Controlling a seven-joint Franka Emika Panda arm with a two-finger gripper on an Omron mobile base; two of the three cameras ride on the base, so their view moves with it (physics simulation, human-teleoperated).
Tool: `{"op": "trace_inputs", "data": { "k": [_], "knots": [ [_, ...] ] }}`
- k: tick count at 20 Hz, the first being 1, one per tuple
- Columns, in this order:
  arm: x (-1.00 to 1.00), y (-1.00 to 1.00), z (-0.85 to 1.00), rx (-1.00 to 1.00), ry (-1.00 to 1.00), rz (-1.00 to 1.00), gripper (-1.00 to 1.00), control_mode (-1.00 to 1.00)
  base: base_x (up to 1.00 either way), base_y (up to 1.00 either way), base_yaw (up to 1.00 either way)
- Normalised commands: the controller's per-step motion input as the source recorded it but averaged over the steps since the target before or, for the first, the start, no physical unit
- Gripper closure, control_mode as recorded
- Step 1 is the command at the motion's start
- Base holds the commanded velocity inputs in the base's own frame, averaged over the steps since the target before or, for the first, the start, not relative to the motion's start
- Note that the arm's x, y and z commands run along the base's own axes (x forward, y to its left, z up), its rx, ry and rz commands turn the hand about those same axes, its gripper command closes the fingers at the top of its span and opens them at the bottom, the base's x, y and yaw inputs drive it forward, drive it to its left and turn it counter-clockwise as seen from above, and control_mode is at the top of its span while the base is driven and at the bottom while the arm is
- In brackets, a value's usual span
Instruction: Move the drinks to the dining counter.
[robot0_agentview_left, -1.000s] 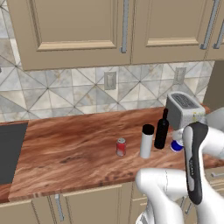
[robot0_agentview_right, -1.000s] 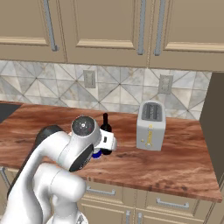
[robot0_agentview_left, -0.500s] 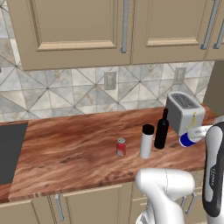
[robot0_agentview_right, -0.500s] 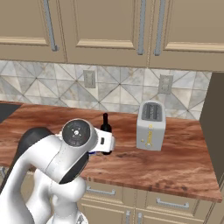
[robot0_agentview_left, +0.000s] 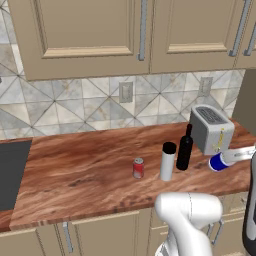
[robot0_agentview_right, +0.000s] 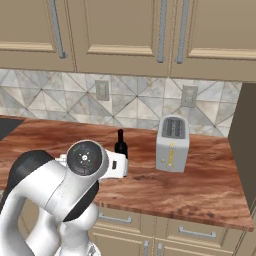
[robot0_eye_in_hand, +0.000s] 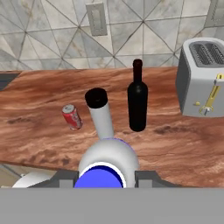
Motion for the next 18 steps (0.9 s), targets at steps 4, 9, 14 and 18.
{"op": "trace_inputs", "data": {
  "k": [4,9,14,18],
  "knots": [
    [0.0,0.0,0.0,0.0,-0.02,0.0,1.0,-1.0,0.0,0.0,0.0],
    [0.0,0.0,0.0,0.0,0.0,0.0,1.0,1.0,0.0,0.0,0.0],
    [0.0,0.0,0.0,0.0,0.0,0.0,1.0,1.0,-0.48,0.0,0.0],
    [0.0,0.0,0.0,0.0,0.0,0.0,1.0,1.0,-0.83,0.0,0.0]
  ]
}}
